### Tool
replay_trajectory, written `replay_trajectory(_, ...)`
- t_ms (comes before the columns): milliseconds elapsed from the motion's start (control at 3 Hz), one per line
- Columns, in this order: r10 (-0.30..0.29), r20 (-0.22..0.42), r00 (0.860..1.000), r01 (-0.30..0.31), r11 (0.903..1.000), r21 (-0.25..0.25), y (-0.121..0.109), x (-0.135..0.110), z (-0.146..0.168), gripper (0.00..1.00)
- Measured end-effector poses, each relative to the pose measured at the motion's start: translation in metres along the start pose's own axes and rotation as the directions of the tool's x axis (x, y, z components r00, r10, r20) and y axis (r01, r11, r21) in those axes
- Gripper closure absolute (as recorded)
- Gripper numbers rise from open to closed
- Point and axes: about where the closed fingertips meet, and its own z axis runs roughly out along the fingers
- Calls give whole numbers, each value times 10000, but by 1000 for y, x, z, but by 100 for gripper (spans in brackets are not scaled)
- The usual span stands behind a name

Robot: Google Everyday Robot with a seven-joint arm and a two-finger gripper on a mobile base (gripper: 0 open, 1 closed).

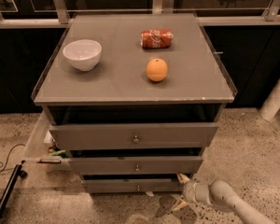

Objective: Open bottom drawer

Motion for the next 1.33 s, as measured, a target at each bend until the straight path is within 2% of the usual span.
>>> replay_trajectory(333, 55, -6, 10000, -55, 9999, -147, 3, 2, 8, 0)
replay_trajectory(1000, 351, -385, 9986, -383, 9957, -838, 10, 29, 38, 0)
replay_trajectory(1333, 479, -543, 9974, -529, 9941, -945, 10, 41, 44, 0)
